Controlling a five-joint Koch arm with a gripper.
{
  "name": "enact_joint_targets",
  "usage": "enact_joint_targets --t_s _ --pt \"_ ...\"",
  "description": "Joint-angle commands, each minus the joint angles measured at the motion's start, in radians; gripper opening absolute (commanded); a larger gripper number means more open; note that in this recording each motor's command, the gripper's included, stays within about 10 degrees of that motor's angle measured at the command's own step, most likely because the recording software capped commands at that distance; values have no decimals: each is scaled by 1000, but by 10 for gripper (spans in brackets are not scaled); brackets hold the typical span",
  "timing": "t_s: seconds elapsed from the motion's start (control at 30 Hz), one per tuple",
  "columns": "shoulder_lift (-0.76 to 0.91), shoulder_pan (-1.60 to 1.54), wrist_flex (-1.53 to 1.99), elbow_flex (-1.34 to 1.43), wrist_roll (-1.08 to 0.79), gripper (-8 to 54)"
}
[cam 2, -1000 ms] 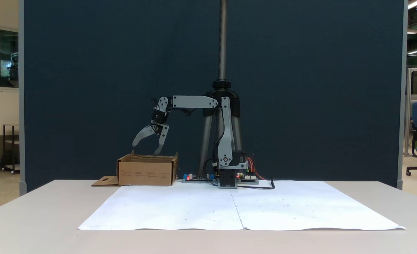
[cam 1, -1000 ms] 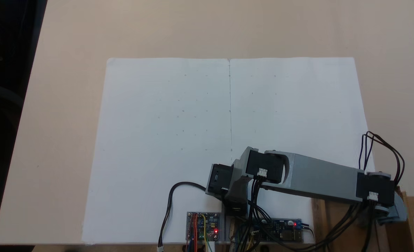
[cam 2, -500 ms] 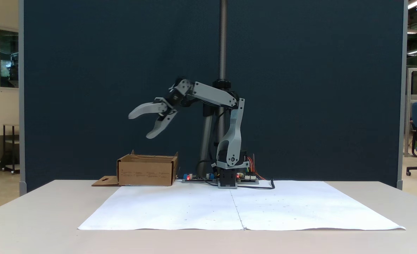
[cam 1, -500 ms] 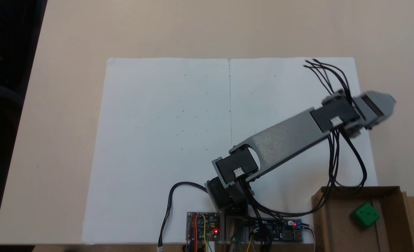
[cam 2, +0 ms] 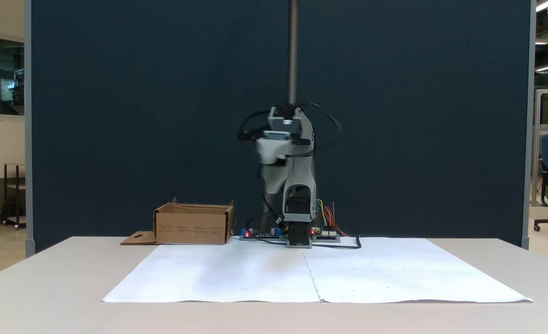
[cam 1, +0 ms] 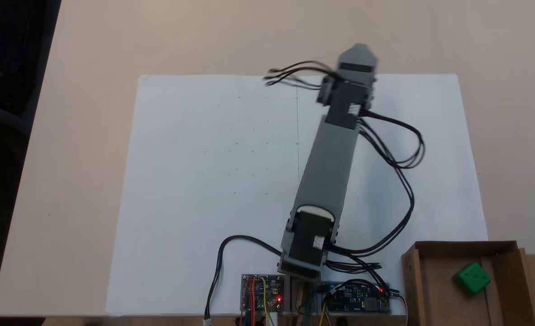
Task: Grasp a green dice and put it in the bin.
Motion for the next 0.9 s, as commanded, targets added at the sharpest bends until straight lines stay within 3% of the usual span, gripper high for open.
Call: enact_joint_targets --t_s 0.0,0.57,0.87 --pt "83 -77 -167 52 28 448" --pt "224 -262 -805 1032 20 443" --pt "307 -273 -1270 1387 15 440"
